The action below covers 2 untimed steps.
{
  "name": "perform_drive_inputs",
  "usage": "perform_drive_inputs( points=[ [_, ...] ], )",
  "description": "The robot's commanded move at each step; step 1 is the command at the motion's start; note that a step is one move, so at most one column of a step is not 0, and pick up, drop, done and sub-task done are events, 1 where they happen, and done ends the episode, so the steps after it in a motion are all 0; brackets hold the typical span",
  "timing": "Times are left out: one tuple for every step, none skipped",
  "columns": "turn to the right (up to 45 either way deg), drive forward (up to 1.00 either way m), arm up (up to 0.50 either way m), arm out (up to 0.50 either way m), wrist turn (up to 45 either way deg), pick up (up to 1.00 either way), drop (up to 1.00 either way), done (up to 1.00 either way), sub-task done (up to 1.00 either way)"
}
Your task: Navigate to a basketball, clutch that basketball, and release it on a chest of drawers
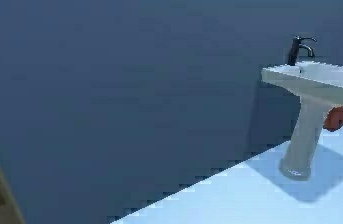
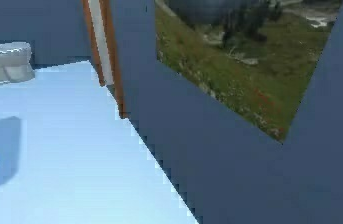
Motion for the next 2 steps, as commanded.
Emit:
perform_drive_inputs(
  points=[
    [45.0,0.00,0.00,0.00,0.0,0.00,0.00,0.00,0.00],
    [18.0,0.00,0.00,0.00,0.0,0.00,0.00,0.00,0.00]
  ],
)
